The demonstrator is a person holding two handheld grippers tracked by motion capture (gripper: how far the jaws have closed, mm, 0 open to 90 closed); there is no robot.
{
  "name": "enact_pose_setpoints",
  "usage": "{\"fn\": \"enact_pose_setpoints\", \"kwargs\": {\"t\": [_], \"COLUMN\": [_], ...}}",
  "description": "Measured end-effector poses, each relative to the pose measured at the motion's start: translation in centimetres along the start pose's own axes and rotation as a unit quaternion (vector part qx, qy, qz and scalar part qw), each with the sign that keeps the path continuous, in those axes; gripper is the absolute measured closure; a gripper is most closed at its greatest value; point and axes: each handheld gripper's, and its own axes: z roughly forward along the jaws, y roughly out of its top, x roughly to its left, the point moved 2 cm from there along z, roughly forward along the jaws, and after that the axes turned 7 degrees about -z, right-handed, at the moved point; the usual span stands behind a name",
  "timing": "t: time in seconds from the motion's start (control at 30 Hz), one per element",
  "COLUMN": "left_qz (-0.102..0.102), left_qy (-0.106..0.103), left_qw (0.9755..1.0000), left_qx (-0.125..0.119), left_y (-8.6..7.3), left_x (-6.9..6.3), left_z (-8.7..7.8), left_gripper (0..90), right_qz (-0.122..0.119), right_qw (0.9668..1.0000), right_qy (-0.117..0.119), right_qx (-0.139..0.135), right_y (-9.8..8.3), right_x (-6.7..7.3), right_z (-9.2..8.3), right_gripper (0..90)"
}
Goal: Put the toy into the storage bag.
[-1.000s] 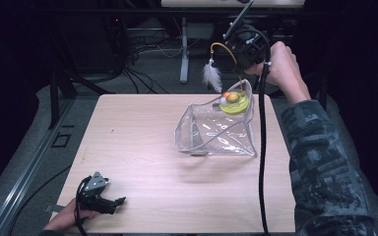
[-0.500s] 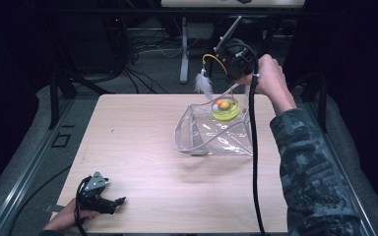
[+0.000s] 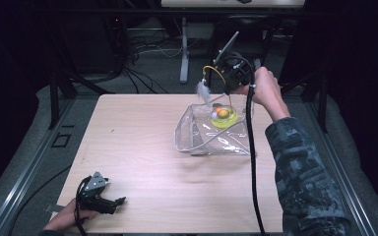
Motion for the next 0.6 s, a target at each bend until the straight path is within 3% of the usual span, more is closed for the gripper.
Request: {"fn": "enact_pose_setpoints", "kwargs": {"t": [0.07,0.23,0.4,0.47,0.6], "left_qz": [0.000,0.000,0.000,0.000,0.000], "left_qy": [0.000,0.000,0.000,0.000,0.000], "left_qw": [1.0000,1.0000,1.0000,1.0000,1.0000], "left_qx": [0.000,0.000,0.000,0.000,0.000], "left_y": [0.0,0.0,0.0,0.0,0.0], "left_x": [0.0,0.0,0.0,0.0,0.0], "left_z": [0.0,0.0,0.0,0.0,0.0], "left_gripper": [0.0,0.0,0.0,0.0,0.0], "right_qz": [-0.005,0.012,0.012,0.026,0.025], "right_qw": [1.0000,0.9999,0.9997,0.9994,0.9992], "right_qy": [0.000,0.003,0.007,0.012,0.009], "right_qx": [0.006,0.009,0.019,0.019,0.029], "right_y": [-0.2,-0.9,-1.6,-1.9,-2.7], "right_x": [0.0,0.0,-0.1,-0.2,-0.1], "right_z": [0.4,1.5,2.5,2.9,3.6], "right_gripper": [88.0,88.0,87.9,88.0,87.9]}}
